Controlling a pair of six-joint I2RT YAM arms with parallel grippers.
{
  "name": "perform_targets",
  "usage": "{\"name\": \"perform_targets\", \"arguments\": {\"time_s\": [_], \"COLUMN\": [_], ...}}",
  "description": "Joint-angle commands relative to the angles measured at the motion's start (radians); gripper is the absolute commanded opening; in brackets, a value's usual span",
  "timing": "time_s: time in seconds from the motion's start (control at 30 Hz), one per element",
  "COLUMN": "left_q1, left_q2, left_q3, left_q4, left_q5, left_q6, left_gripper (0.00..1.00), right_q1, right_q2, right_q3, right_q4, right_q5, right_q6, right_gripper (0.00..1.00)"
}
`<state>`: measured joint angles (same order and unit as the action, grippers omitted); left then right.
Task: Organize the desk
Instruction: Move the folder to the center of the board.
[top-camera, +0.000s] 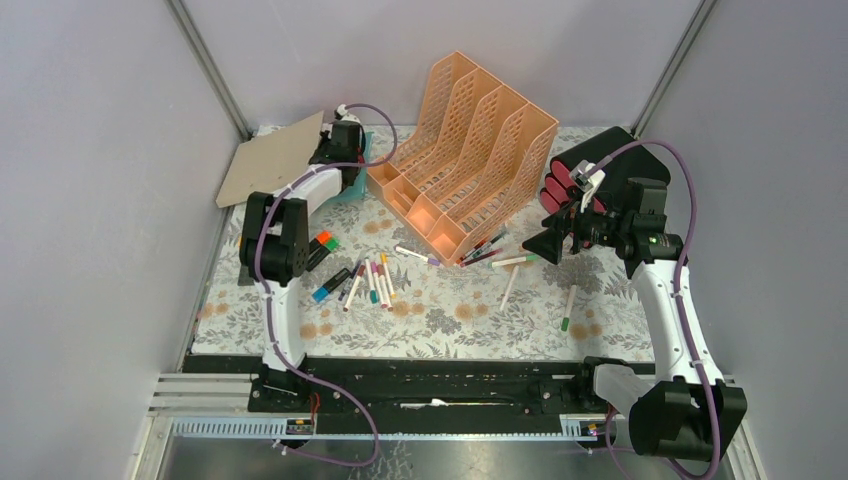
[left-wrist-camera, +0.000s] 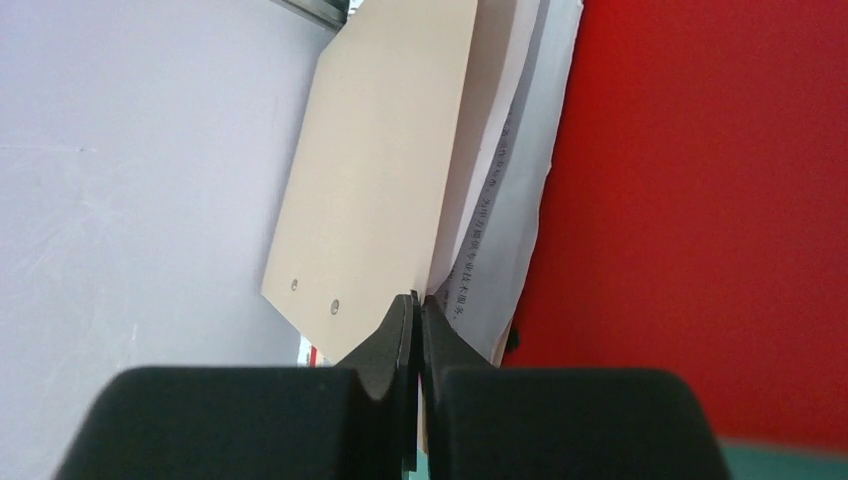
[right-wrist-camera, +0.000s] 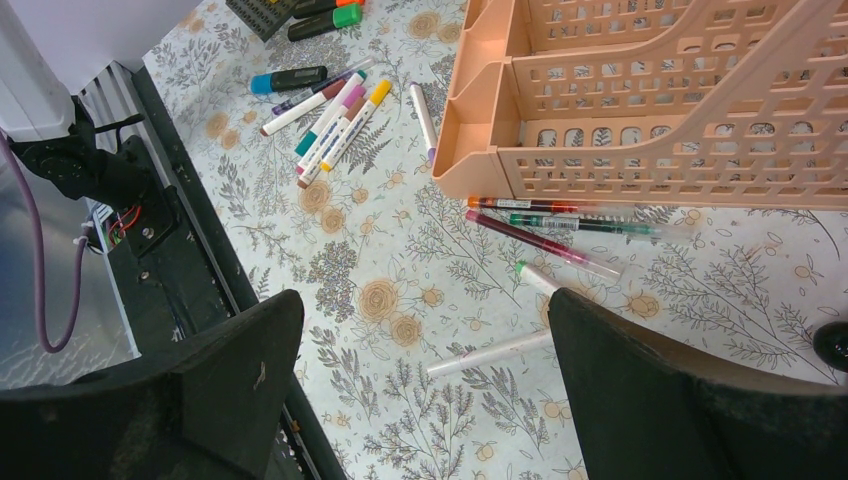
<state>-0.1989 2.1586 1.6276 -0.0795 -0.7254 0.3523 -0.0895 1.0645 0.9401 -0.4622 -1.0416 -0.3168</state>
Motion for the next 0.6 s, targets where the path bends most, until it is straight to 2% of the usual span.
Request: {"name": "perform_targets", "arguments": {"time_s": [0.0, 0.17, 0.33, 0.57], "left_q1": [-0.072, -0.150, -0.202, -0.270], "left_q2": [-0.158, -0.255, -0.337, -0.441], "left_q3": [-0.066, -0.118, -0.147, -0.200], "left_q4": [0.098, 0.081, -0.030, -0.142], "left_q5": [-0.037, -0.032, 0.017, 0.114], "left_q6": [-0.008, -0.038, -0.142, -0.278], "left_gripper": [0.00, 0.00, 0.00, 0.00], "right_q1": [0.004, 0.004, 0.004, 0.005], "right_q2": [-0.014, -0.017, -0.002, 0.025], "right_q3": [0.025, 0.022, 0.020, -0.007], "right_q4": [0.000, 0.002, 0.004, 0.097], "right_q5": [-0.034, -0.058, -0.107, -0.143], "right_q6": [0.007, 0.013, 0.034, 0.129], "right_gripper": [1.00, 1.00, 1.00, 1.00]}}
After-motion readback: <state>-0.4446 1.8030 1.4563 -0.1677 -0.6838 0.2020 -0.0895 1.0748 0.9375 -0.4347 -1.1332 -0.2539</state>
